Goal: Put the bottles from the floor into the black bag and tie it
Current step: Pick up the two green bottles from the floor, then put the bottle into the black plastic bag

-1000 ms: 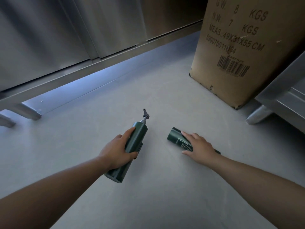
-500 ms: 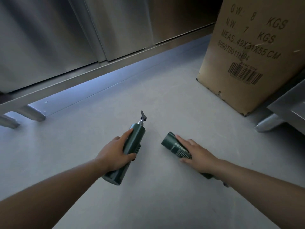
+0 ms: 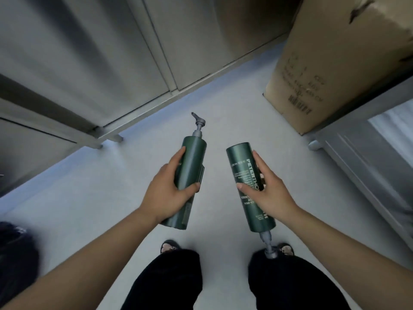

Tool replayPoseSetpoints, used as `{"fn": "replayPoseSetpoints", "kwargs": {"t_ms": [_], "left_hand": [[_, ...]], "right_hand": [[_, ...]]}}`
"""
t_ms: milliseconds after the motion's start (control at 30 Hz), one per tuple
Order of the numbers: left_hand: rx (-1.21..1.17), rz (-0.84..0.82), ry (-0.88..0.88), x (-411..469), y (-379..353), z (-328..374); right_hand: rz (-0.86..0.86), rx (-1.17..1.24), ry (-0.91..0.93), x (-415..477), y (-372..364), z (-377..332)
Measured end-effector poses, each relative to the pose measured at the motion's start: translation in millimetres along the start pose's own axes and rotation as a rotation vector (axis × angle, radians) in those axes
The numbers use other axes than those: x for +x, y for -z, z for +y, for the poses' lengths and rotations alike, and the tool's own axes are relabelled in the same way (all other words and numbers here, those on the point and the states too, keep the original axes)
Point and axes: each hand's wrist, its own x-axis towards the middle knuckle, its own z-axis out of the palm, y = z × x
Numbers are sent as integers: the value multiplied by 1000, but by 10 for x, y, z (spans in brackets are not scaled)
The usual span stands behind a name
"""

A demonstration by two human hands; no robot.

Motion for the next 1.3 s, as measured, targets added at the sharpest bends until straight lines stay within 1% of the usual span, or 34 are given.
{"fn": "replayPoseSetpoints", "kwargs": {"t_ms": [200, 300, 400, 567, 733, 867, 1000, 1133, 1300], "left_hand": [[-195, 35, 18, -1018, 1259, 1235], [-281, 52, -4, -1392, 1751, 1615], [-311, 84, -30, -1694, 2110, 1871], [-389, 152, 9, -2068, 2341, 2108], [-506, 223, 60, -2377, 2230, 2334], [-671, 383, 140, -2624, 2146, 2441], [-744, 574, 224, -2929, 2149, 2407], [-735, 722, 302, -3410, 2229, 2233], [-766, 891, 419, -4005, 2353, 1888]], "right_hand": [[119, 128, 10, -1103, 351, -1710], [162, 130, 40, -1507, 489, -2382], [185, 141, 79, -1822, 544, -2844], [157, 129, 144, -2150, 541, -3165], [56, 105, 192, -2252, 681, -3268], [-52, 40, 282, -2210, 801, -3433], [-199, -6, 351, -2175, 722, -3653], [-338, -64, 418, -2245, 422, -3846], [-518, -132, 489, -2468, -181, -4063]]}}
